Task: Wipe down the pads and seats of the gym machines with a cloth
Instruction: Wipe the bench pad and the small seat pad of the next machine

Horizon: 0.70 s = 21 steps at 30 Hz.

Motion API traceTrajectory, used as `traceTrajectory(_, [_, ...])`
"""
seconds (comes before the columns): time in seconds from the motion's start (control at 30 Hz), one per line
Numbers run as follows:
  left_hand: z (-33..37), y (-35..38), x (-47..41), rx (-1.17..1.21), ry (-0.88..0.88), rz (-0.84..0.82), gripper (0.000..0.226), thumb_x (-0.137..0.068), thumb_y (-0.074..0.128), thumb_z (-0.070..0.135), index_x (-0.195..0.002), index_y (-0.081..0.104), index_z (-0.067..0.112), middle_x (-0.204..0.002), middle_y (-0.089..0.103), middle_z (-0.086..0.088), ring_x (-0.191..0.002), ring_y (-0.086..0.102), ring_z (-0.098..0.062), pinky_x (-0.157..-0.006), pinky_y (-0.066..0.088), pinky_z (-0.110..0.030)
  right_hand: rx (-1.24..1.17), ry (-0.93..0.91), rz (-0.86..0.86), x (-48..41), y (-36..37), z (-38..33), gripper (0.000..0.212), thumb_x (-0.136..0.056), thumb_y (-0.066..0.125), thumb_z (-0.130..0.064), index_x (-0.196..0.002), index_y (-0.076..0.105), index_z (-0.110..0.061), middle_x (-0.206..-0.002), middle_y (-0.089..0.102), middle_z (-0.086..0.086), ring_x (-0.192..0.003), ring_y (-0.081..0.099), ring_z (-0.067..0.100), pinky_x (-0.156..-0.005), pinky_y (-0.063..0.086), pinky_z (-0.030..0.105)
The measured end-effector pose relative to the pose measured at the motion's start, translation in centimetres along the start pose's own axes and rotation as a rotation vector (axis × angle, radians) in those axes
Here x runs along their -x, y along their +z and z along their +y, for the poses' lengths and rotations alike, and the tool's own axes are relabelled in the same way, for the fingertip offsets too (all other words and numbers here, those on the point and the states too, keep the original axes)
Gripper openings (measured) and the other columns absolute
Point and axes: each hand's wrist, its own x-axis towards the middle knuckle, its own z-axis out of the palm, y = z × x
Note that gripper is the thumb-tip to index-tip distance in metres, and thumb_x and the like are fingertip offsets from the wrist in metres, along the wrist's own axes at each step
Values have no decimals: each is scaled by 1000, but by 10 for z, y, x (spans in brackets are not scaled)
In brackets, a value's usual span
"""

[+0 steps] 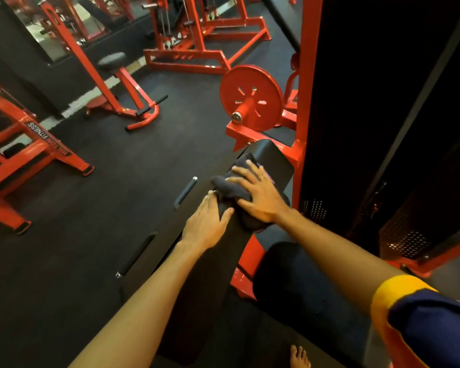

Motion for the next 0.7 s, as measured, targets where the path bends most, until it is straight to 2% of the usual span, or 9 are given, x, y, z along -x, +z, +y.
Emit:
traceTrajectory(0.1, [-19, -3, 39, -23, -24, 0, 78, -104, 35, 58, -161, 8, 13, -169, 11, -3, -154, 17, -18, -116, 32, -45, -12, 322, 16, -11, -4, -17, 66, -86, 48, -56, -148, 50, -34, -170, 11, 5, -157, -1, 31, -125, 1, 57])
traceTrajectory(0.17, [-31, -3, 64, -30, -31, 15, 78, -103, 34, 59, -161, 6, 14, -169, 10, -3, -154, 16, -18, -116, 33, -44, -25, 444, 6, -12, 3, -47, 63, -90, 47, -54, -149, 49, -34, -171, 9, 3, -157, -4, 32, -126, -1, 55])
traceTrajectory(0.27, [-51, -3, 99, -43, -43, 38, 78, -103, 33, 59, -161, 5, 14, -169, 9, -4, -154, 16, -18, -117, 32, -42, 29, 356, -19, 7, 19, -96, 73, -83, 35, -63, -146, 54, -30, -167, 25, 0, -156, 4, 37, -125, 5, 56])
traceTrajectory(0.33, [-62, -2, 120, -55, -43, 47, 77, -104, 32, 58, -162, 6, 13, -169, 10, -5, -155, 15, -18, -118, 31, -41, 41, 313, -23, 28, 28, -122, 76, -81, 32, -65, -146, 53, -31, -166, 29, -2, -155, 7, 39, -124, 8, 59])
traceTrajectory(0.43, [-72, 0, 147, -62, -17, 88, 74, -105, 34, 52, -161, 9, 11, -168, 13, -8, -154, 17, -19, -118, 30, -39, 75, 338, -64, 57, 34, -164, 69, -86, 36, -62, -149, 46, -36, -167, 24, -4, -151, 10, 44, -120, 21, 60])
traceTrajectory(0.57, [-73, 4, 175, -85, 64, 204, 69, -105, 45, 36, -160, 16, 5, -165, 24, -14, -152, 23, -24, -120, 27, -38, 96, 345, -77, 88, 41, -207, 60, -90, 49, -49, -149, 43, -38, -162, 25, 2, -132, 31, 49, -105, 40, 56])
traceTrajectory(0.7, [-66, 18, 195, -29, 142, 314, 67, -99, 55, 22, -156, 27, 1, -163, 29, -17, -153, 23, -26, -126, 16, -38, 1, 330, -38, 121, 39, -220, 56, -94, 54, -38, -149, 44, -32, -147, 36, 2, -117, 47, 41, -101, 42, 46])
